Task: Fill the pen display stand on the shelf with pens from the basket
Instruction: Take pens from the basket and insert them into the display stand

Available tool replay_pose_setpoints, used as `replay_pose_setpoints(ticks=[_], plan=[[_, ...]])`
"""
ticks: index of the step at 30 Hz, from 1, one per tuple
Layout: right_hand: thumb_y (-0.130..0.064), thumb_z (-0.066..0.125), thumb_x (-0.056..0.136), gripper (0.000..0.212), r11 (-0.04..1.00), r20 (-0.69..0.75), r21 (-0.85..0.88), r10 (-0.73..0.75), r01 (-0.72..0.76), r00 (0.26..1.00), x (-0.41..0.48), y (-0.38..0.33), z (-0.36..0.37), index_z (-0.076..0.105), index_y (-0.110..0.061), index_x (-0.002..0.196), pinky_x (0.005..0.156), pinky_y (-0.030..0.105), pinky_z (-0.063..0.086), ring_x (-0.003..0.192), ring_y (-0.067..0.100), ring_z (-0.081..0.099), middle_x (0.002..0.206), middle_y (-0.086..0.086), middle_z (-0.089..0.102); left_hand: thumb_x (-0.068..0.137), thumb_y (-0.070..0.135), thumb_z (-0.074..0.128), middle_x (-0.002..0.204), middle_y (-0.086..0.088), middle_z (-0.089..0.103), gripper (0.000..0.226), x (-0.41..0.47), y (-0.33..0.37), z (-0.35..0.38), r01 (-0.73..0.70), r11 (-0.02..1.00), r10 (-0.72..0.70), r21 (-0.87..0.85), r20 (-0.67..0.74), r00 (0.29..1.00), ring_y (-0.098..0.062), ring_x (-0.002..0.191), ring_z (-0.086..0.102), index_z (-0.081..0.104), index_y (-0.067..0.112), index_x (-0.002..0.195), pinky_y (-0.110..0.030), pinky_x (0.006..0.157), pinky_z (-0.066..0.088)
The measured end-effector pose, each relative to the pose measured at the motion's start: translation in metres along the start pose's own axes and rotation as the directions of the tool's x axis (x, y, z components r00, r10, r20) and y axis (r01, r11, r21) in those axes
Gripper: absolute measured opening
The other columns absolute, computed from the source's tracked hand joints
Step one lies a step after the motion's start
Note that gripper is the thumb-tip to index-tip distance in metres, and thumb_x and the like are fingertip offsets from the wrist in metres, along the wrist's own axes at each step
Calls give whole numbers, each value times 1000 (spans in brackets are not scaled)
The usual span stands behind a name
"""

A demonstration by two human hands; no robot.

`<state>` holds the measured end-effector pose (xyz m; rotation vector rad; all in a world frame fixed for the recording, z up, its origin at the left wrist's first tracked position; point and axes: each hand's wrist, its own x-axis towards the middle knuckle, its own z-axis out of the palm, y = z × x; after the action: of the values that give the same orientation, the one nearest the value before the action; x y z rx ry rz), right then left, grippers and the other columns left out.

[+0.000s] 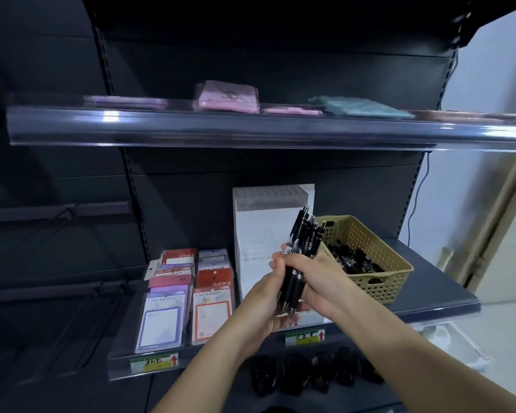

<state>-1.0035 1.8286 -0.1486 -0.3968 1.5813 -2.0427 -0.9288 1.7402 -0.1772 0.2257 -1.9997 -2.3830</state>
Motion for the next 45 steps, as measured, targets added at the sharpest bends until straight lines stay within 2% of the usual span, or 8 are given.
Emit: replay_pose_setpoints(ticks=[8, 11, 14, 23, 27, 31, 37, 45], plan=[[-12, 65, 82, 9, 972, 123, -230, 75, -45, 990, 23, 14, 8, 64, -3, 84, 69, 39, 52, 72, 26, 62, 71, 13, 62, 74, 42, 68, 104, -14, 68, 55, 9, -8, -22, -44, 999, 44, 12, 7, 999, -26, 80, 69, 49, 16, 119, -26, 60, 52], [-16, 63, 84, 12, 950, 165, -309, 106, -50, 981, 32, 18, 14, 61, -5, 79, 40, 28, 41, 54, 23, 53, 62, 10, 56, 80, 38, 61, 84, -12, 68, 41, 15, -11, -33, -44, 997, 47, 63, -43, 998, -19, 66, 66, 48, 17, 114, -21, 53, 49], [-19, 61, 83, 16, 936, 200, -349, 121, -44, 972, 42, 19, 23, 59, -4, 78, 36, 25, 28, 41, 22, 35, 62, 14, 50, 74, 43, 60, 75, -9, 67, 52, 21, -16, -43, -82, 994, 88, 73, -92, 992, -18, 61, 64, 45, 17, 117, -24, 54, 50], [-21, 59, 89, 13, 927, 292, -372, 172, -53, 941, 66, 31, 65, 62, -8, 88, 39, 28, 34, 48, 17, 53, 60, 3, 58, 89, 7, 58, 54, 1, 56, 36, 25, -20, -83, -237, 969, 248, 70, -268, 931, -13, 45, 48, 41, 9, 121, -19, 46, 40], [-37, 61, 88, 27, 960, 354, -273, 162, -64, 921, 73, 37, 74, 59, -13, 101, 38, 29, 40, 59, 24, 58, 74, 7, 64, 83, 24, 68, 67, -3, 62, 47, 22, -20, -96, -222, 974, 223, 42, -318, 921, -17, 60, 53, 47, 23, 124, -26, 62, 46], [-38, 58, 89, 38, 980, 362, -194, 121, -52, 924, 79, 41, 74, 54, -9, 112, 43, 34, 46, 65, 31, 56, 90, 16, 62, 87, 18, 63, 62, -4, 57, 25, 17, -19, -104, -245, 970, 229, 8, -382, 895, -17, 48, 45, 52, 11, 109, -21, 47, 40], [-23, 60, 90, 20, 973, 258, -231, 48, 13, 965, 83, 48, 64, 63, -6, 99, 73, 29, 50, 75, 18, 56, 85, 7, 62, 88, 11, 61, 68, -5, 63, 16, 17, -22, -106, -192, 980, 149, -53, -441, 885, -15, 55, 58, 59, 3, 101, -23, 49, 45], [-8, 65, 86, 7, 971, 162, -225, -40, 77, 986, 87, 46, 54, 66, -10, 93, 55, 12, 45, 54, 0, 56, 64, -6, 62, 88, 16, 62, 82, -15, 72, 23, 26, -24, -98, -103, 990, 42, -99, -488, 872, -22, 74, 71, 62, -2, 103, -25, 59, 53]])
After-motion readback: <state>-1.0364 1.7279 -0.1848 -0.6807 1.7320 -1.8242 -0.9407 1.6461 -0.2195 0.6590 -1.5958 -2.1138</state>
